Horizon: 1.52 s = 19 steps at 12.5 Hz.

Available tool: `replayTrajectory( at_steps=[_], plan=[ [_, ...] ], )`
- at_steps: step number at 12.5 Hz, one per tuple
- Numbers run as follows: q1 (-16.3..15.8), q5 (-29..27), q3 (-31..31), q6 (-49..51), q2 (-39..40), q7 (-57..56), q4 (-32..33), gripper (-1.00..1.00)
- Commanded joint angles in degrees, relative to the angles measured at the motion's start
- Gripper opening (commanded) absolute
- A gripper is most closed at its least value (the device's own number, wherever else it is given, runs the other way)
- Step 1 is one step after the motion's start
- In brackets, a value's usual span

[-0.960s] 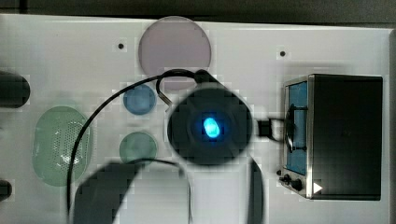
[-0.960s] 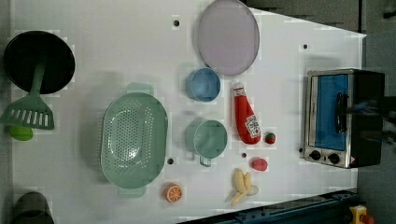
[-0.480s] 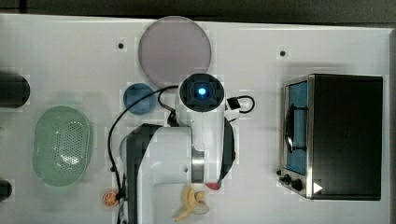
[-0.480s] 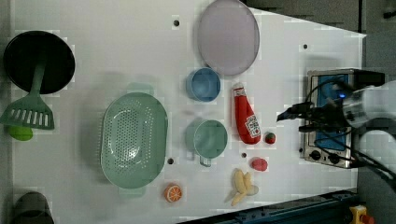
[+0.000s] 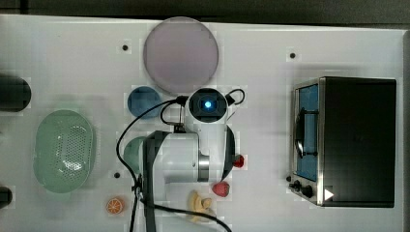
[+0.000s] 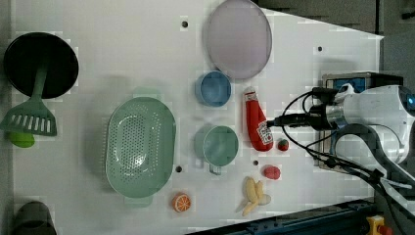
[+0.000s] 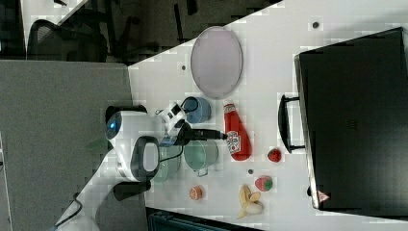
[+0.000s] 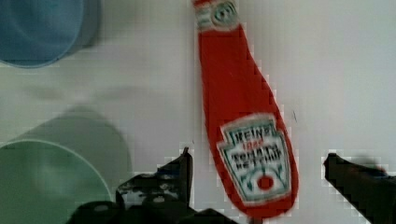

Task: Pick Ketchup from the table and place it in strainer.

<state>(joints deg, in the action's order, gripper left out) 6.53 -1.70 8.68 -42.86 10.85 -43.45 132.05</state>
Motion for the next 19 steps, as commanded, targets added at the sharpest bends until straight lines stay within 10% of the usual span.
replayTrajectory(
  at_steps=[1,11,15,19],
  plan=[
    [-0.1,1.1,-0.1,-4.9,2.1,-9.5,0.2,1.00],
    [-0.2,4.2,-0.1,-14.8,13.6,-9.5,0.5,1.00],
    [-0.1,4.2,-0.3,-14.7,13.3,-9.5,0.0,0.25],
    [-0.1,4.2,0.0,-7.6,6.1,-8.7,-0.7,0.25]
  ],
)
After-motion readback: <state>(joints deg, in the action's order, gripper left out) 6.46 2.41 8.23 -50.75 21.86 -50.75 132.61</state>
